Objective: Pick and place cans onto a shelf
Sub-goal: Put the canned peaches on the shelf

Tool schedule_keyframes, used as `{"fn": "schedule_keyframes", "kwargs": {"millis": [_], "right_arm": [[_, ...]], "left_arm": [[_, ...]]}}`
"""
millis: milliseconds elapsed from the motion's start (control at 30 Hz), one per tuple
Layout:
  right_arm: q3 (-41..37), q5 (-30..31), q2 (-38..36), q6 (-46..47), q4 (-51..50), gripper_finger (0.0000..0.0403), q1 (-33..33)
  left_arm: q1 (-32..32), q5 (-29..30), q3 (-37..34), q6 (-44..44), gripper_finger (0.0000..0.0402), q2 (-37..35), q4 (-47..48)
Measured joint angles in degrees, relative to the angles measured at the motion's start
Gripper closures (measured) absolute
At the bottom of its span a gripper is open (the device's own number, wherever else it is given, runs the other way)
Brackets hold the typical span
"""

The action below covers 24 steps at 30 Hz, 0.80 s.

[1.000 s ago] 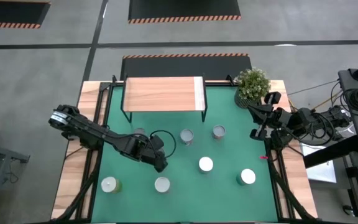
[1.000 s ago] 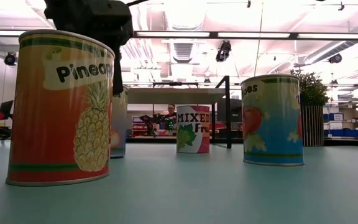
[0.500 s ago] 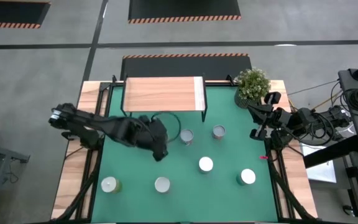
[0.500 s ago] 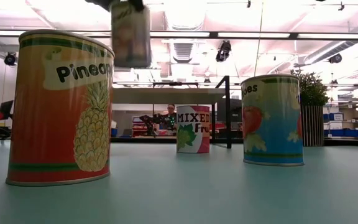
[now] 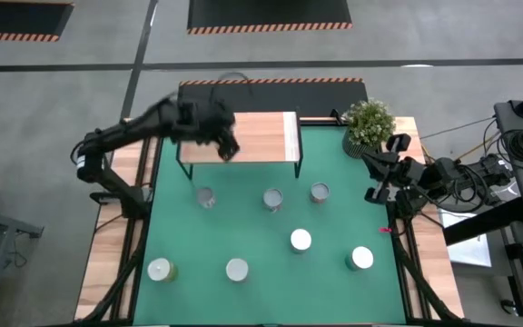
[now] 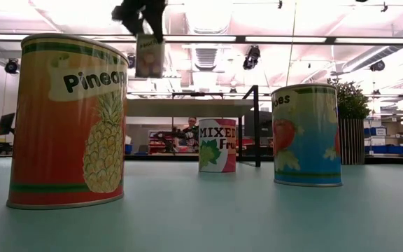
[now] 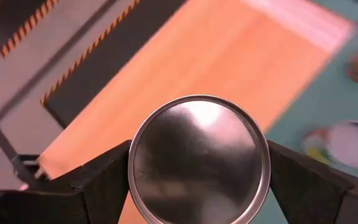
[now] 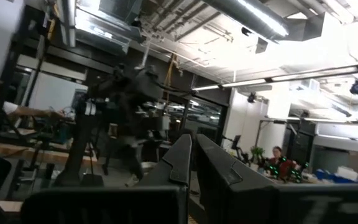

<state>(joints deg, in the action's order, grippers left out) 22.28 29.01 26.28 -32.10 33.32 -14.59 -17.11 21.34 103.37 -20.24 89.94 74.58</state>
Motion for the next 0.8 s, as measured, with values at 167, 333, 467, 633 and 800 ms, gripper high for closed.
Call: {"fn": "schedule_keyframes", "kwargs": {"millis": [167,333,467,633,800], "right_arm": [[0.0,2.5,-0.4,0.0,0.0,0.0390,0.0],[0.0,2.6,-1.4,1.3,-0.1,0.0390,0.0],[0.0,2.6,-1.9,2.1,-0.6,0.0390,0.0],[0.0,2.6,-1.9,2.0,-1.5,0.0390,0.0],[0.0,2.6,-1.9,2.1,-1.5,0.0390,0.0]], "left_arm": [[-11.7,-14.2,-4.3,3.9,0.0086,-1.4,-7.1],[-18.4,-16.8,-8.3,4.3,0.0086,-2.4,-8.6],[-19.3,-18.0,-10.0,5.0,0.0086,-2.5,-8.7],[-19.4,-17.7,-11.4,5.8,0.0086,-2.5,-8.9],[-19.4,-16.6,-11.6,5.8,0.0086,-2.5,-9.1]]}}
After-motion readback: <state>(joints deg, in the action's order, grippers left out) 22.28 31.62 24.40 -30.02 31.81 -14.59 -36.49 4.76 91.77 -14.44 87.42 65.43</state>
